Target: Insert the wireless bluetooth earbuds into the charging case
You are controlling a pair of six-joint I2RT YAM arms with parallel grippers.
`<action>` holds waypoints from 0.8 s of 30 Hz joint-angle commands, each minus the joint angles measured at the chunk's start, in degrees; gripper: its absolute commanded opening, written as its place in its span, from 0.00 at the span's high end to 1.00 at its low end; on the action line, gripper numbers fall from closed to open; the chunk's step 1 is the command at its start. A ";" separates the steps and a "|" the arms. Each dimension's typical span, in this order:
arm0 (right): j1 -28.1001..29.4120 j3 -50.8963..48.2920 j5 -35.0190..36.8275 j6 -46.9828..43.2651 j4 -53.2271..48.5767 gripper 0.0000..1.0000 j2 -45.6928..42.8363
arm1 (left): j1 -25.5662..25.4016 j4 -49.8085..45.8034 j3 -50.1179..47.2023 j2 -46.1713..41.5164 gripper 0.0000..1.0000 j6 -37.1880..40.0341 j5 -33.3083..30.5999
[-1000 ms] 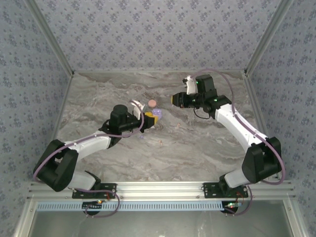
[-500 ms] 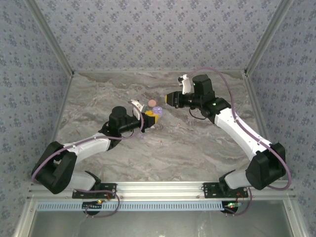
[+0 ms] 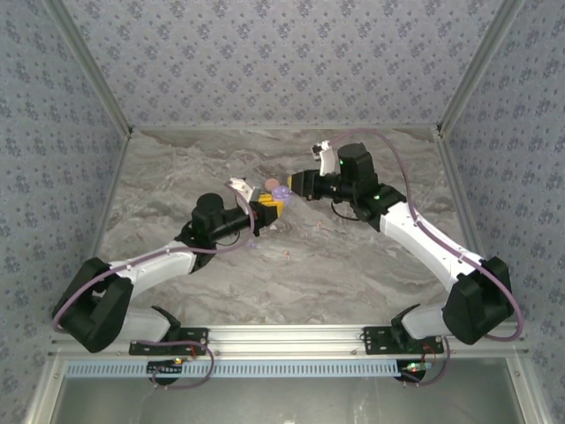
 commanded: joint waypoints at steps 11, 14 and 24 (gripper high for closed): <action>1.48 -0.70 2.09 -0.41 1.99 0.76 -1.68 | -0.67 1.89 1.78 -1.15 0.79 -2.81 -1.35; 1.62 -0.79 2.30 -0.51 1.83 0.76 -1.53 | -0.71 1.95 1.90 -1.22 0.79 -3.38 -1.37; 1.93 -0.67 2.29 -0.58 1.93 0.76 -0.98 | -0.77 1.12 2.64 -1.32 0.79 -4.24 -0.94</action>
